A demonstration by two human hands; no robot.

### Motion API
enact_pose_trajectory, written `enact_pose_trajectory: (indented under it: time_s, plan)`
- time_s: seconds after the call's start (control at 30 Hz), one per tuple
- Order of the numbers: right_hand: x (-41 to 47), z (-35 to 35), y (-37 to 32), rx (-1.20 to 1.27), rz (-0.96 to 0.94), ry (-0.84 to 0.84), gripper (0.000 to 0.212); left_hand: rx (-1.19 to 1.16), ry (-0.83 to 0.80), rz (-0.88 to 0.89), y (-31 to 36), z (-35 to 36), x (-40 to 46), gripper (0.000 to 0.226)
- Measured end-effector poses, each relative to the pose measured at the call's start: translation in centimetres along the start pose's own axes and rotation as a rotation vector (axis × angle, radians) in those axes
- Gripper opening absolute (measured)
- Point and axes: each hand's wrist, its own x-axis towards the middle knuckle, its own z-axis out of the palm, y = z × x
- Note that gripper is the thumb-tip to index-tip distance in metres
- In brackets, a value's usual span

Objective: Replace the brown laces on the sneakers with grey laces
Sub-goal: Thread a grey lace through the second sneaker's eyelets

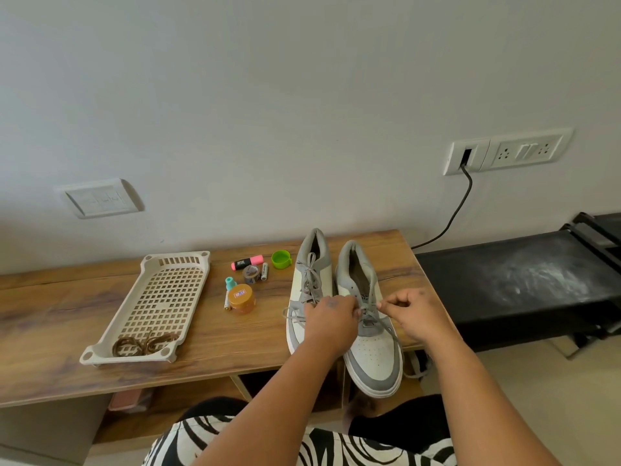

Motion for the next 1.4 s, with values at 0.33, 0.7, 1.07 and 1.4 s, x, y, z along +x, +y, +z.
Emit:
enact_pose_trajectory:
  time_s: [0.33, 0.7, 1.07, 1.4]
  plan:
    - [0.6, 1.8, -0.6, -0.101, -0.176, 0.094, 0.006, 0.276, -0.569, 0.181, 0.1, -3.6, -2.1, 0.037]
    - [2.6, 3.9, 0.2, 0.057, 0.025, -0.072, 0.017, -0.441, -0.077, -0.138, -1.4, -0.4, 1.5, 0.036]
    - [3.0, 4.6, 0.6, 0.188, 0.057, -0.098, 0.016, -0.880, 0.040, -0.297, -2.0, 1.7, 1.9, 0.016]
    - [2.9, 4.5, 0.2, -0.030, -0.013, -0.086, 0.016, -1.062, 0.113, -0.418, -1.4, 3.1, 1.7, 0.007]
